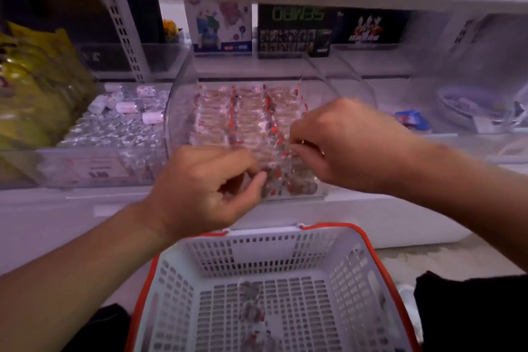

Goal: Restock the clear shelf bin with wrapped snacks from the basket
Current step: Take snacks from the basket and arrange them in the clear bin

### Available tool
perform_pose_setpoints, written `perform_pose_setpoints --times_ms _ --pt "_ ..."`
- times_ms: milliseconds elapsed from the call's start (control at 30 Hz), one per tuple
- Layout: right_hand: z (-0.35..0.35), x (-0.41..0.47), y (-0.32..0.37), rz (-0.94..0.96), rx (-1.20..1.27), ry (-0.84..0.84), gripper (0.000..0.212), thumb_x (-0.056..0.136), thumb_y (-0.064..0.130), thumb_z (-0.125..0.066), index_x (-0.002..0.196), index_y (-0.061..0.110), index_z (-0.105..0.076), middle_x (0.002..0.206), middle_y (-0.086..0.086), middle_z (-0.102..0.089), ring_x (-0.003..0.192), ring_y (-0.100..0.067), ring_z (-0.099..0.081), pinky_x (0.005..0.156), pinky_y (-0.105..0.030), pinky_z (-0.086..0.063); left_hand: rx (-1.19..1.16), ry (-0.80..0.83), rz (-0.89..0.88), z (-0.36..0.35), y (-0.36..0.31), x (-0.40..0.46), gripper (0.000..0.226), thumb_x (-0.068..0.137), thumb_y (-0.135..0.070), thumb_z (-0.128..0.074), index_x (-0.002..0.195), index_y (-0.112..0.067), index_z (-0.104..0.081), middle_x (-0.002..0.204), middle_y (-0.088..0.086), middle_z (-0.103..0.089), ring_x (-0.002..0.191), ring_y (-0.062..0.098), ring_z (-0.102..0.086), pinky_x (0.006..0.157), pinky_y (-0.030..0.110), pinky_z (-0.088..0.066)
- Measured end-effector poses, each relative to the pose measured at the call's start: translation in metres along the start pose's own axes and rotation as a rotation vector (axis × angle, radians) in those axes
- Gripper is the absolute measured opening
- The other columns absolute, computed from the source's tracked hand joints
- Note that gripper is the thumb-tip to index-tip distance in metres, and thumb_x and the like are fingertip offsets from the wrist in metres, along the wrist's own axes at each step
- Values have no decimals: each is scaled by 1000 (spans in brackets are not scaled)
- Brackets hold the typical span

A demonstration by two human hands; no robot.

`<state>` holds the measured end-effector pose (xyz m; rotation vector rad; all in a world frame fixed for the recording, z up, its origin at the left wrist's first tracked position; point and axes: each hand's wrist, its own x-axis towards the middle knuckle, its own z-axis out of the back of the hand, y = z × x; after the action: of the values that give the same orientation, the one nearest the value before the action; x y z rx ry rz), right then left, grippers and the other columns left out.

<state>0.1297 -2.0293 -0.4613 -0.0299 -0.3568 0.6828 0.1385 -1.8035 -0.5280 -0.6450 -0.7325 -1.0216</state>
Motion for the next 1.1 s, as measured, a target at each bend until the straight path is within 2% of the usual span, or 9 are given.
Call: perform_pose_setpoints --times_ms 67,167,233,300,467,600,867,1000,1100 --pt "-24 -23 24 73 188 103 15 81 21 -54 68 16 -59 65 -6 -61 61 -29 -57 56 -35 -45 94 243 -1 -17 3 -27 17 87 -23 -64 71 -17 -64 60 -1 -59 56 20 -58 54 29 -45" --pt "-100 -60 60 152 262 684 18 91 20 -54 80 12 -67 83 -9 -69 78 -27 -62 68 -30 -39 212 969 269 -51 3 -84 16 89 -35 -56 88 -21 -64 87 1 -69 83 27 -66 69 36 -52" --pt "-158 -93 77 128 310 1027 18 95 20 -56 103 10 -69 103 -12 -70 95 -28 -62 79 -28 -44 230 1380 437 -69 7 -127 27 91 -39 -59 108 -20 -65 109 5 -67 100 27 -64 84 39 -53" --pt "-207 -119 86 20 356 1206 44 93 28 -65 133 13 -55 127 -10 -62 115 -26 -57 92 -29 -42 198 1590 622 -82 8 -166 40 93 -39 -63 123 -13 -60 123 9 -62 109 28 -61 93 43 -52" --pt "-300 -153 116 -255 536 1211 104 75 46 -82 154 16 -22 156 -12 -31 141 -30 -35 113 -38 -33 23 1519 1118 -131 -15 -246 68 95 -38 -64 148 -6 -35 148 17 -44 127 32 -52 104 44 -47" --pt "-357 -172 152 -261 549 1084 129 59 48 -90 156 28 -7 159 -15 -14 138 -41 -34 107 -49 -40 -1 1298 1252 -165 -23 -286 89 94 -31 -66 159 -15 -7 166 9 -4 143 36 -33 109 45 -40" --pt "-408 -196 185 -35 288 845 94 70 76 -59 148 40 -21 160 -12 -6 133 -38 -28 93 -53 -44 32 1172 914 -214 6 -309 83 91 -17 -69 156 -35 -21 166 -6 -9 143 32 -27 108 48 -40" --pt "-404 -198 179 26 318 826 72 75 60 -63 138 32 -40 154 -16 -18 125 -37 -35 88 -51 -47 35 1228 878 -229 4 -319 73 94 -30 -65 154 -36 -24 162 -2 -16 136 34 -32 100 49 -46" --pt "-401 -205 168 -34 379 857 67 70 47 -69 130 25 -48 143 -12 -30 121 -34 -37 83 -47 -50 93 1160 913 -236 -1 -320 70 83 -20 -78 141 -32 -41 147 1 -31 125 32 -41 91 46 -50"
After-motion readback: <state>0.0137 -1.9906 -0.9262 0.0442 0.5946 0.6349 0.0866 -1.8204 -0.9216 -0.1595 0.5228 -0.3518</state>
